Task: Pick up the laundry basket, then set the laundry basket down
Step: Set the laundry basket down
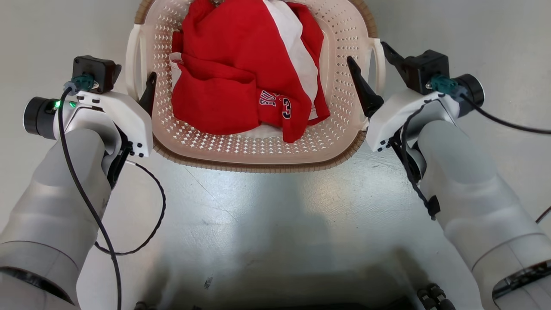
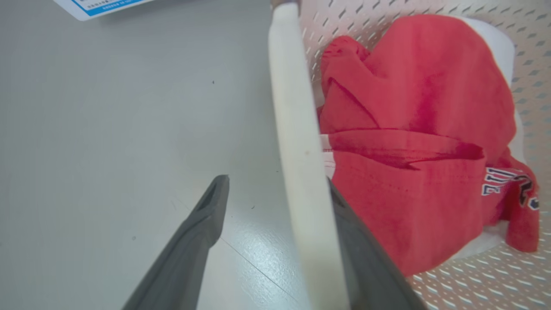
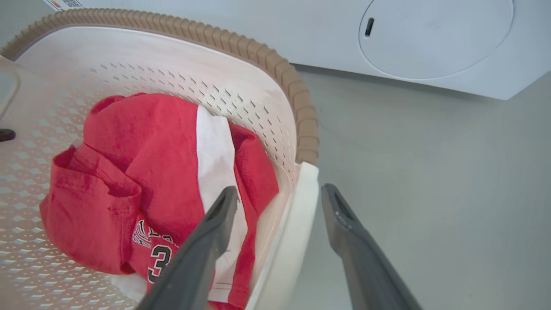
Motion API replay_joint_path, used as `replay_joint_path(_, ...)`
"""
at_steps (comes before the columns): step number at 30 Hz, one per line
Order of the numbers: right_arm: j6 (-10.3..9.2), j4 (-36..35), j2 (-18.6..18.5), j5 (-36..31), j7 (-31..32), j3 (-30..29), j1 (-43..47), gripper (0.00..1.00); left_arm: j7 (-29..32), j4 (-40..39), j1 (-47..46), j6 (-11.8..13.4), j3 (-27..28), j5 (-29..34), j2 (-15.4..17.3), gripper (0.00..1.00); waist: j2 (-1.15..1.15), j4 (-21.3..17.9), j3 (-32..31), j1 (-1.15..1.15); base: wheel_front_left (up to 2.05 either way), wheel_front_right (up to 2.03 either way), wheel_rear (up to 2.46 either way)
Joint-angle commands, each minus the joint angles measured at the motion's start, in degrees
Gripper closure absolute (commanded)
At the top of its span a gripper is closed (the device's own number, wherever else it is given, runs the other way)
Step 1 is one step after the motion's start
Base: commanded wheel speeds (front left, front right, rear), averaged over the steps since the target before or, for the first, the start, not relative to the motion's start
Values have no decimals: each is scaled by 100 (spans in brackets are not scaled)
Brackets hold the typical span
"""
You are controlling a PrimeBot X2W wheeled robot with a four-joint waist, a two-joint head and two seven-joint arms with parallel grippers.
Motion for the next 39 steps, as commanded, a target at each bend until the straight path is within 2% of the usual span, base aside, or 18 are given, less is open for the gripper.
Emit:
replay_joint_path(1,26,-121,120,-83,-37,-1,459,0,-26,43,1,34,127,0,184,0,0,2,-11,0,0,0,0)
replay_joint_path(5,26,-307,120,-278,-37,-245,649,0,-28,71,9,48,167,24,120,0,0,9,-109,0,0,0,0)
replay_joint_path(16,26,-513,120,-356,-37,-408,939,0,-29,-86,240,139,389,101,103,0,0,-16,-528,0,0,0,0)
replay_joint_path(29,26,-683,120,-464,-37,-773,1328,0,-29,-412,780,130,857,150,-48,0,0,10,-1391,0,0,0,0)
replay_joint_path(39,26,-980,120,-906,-37,-1246,1642,0,-29,-806,1307,71,1299,349,-163,0,0,102,-2123,0,0,0,0)
